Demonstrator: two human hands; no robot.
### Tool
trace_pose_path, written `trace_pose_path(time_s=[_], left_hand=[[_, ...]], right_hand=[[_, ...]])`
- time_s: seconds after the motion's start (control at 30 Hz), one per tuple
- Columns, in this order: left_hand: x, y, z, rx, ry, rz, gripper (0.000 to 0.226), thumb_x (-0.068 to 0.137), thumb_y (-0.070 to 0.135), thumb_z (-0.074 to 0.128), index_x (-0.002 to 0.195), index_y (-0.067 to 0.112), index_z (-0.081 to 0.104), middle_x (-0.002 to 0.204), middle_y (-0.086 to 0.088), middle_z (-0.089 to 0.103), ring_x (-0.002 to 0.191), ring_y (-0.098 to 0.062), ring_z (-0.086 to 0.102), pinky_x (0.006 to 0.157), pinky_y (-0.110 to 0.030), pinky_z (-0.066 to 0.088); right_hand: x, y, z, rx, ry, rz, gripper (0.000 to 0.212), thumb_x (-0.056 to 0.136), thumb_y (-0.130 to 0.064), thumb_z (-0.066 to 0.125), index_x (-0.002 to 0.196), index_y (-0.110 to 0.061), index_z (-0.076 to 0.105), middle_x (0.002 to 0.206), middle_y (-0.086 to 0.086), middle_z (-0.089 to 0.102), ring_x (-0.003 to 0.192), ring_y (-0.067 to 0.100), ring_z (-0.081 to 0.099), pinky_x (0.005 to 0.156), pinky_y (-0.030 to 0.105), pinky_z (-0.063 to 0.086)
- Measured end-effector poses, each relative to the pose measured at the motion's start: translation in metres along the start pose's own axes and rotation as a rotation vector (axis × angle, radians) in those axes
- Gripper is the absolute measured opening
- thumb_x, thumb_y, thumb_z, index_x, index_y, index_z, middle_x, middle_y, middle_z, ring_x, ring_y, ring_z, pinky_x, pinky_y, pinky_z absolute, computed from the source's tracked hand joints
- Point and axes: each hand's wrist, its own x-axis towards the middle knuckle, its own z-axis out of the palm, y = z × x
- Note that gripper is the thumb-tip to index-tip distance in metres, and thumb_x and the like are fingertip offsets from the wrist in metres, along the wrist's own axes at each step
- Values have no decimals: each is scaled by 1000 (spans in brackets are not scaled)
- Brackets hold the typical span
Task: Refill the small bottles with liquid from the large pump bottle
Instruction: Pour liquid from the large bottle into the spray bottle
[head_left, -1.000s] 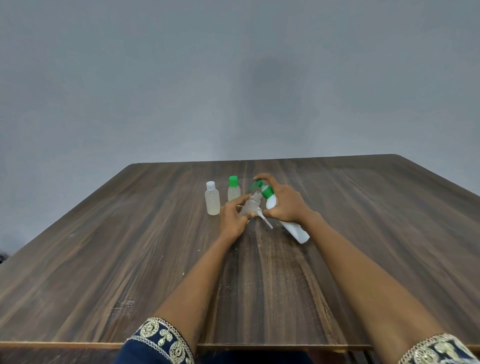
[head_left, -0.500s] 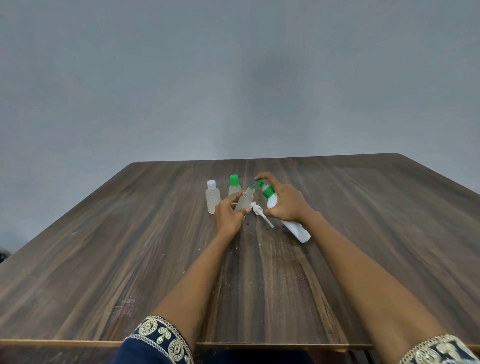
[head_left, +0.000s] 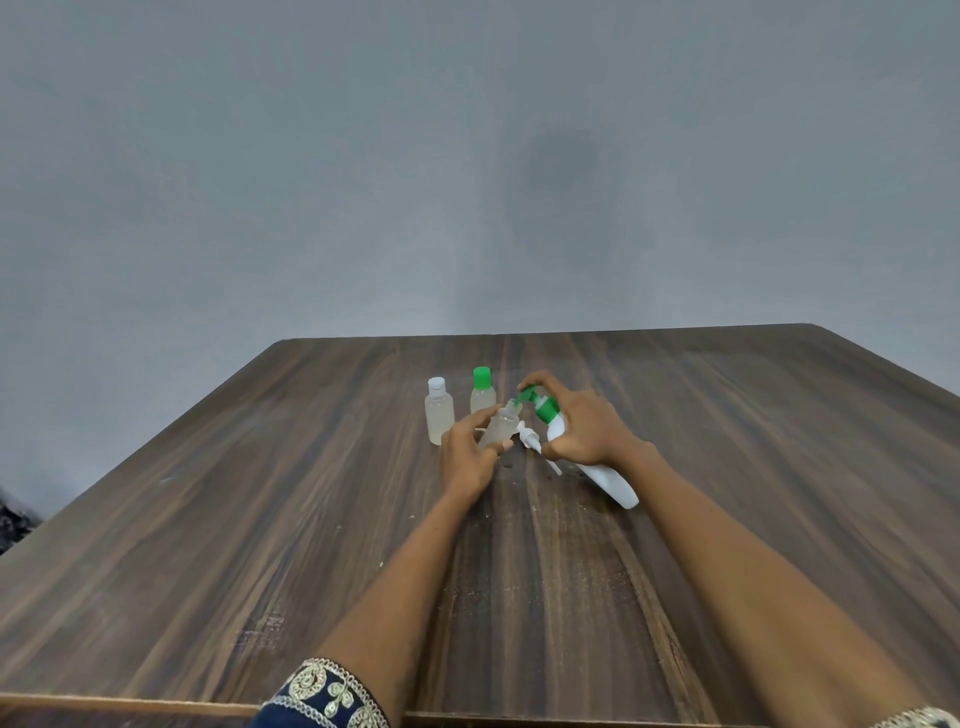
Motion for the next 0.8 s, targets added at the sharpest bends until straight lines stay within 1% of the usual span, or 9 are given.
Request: trace_pose_path(time_s=[0.1,0.2,0.27,0.4,0.5,0.57,0.63,0.7,0.8], left_hand=[[0,-1,0,-4,-18,13,49,77,7,72,123,17,60,122,-5,63,96,-11,54,83,-24,44],[0,-1,2,-4,-17,17,48,77,7,72,123,17,61,119,-5,65,92,-11,54,79,-23,43],[0,0,2,-6,-17,17,48,77,7,72,123,17,60,119,-6,64,92,-11,54,78,-23,43],[2,0,2,-18,-16,11,49,78,8,72,125,17,59,121,-6,63,95,-13,53,80,-24,44],[3,1,3,-18,-12,9,49,78,8,72,125,17,59,121,-7,63,97,-16,55,82,-26,46],[3,1,4,-16,-13,7,49,78,9,72,124,18,59,119,-8,64,97,-16,55,81,-27,46],[4,1,5,-13,-15,6,49,78,10,73,124,18,59,118,-7,64,95,-15,55,80,-27,46],[3,1,6,-15,-17,5,48,78,9,72,123,18,60,117,-7,65,93,-15,56,78,-25,45],[1,-1,5,-17,-13,12,47,76,7,73,120,19,63,111,-6,67,91,-15,58,77,-24,45]], right_hand=[[0,-1,1,-2,18,1,60,67,-28,68,121,-32,44,55,-3,44,48,12,42,47,22,31],[-2,-3,0,16,27,9,61,61,-35,59,120,-31,44,56,-3,45,48,11,41,47,22,31],[-2,-2,-1,18,15,5,62,64,-34,62,123,-30,42,56,-4,44,48,11,42,48,21,31],[-2,-2,-4,-7,-8,-7,68,72,-25,70,132,-31,38,55,-3,43,49,12,42,48,21,29],[-3,-3,-4,-4,4,-23,72,73,-27,70,136,-34,35,54,-4,43,48,10,42,47,19,29],[-3,-2,-4,5,15,-12,68,71,-31,68,132,-33,38,57,0,48,51,14,46,47,21,32],[-2,-1,-3,13,16,0,65,70,-29,68,128,-33,40,60,3,52,54,18,50,49,24,35],[-2,-1,-2,18,14,20,61,69,-27,69,124,-33,42,58,-1,48,53,17,48,49,25,35],[-3,-2,-2,9,15,30,60,63,-34,60,121,-32,44,54,-4,43,51,14,44,49,26,34]])
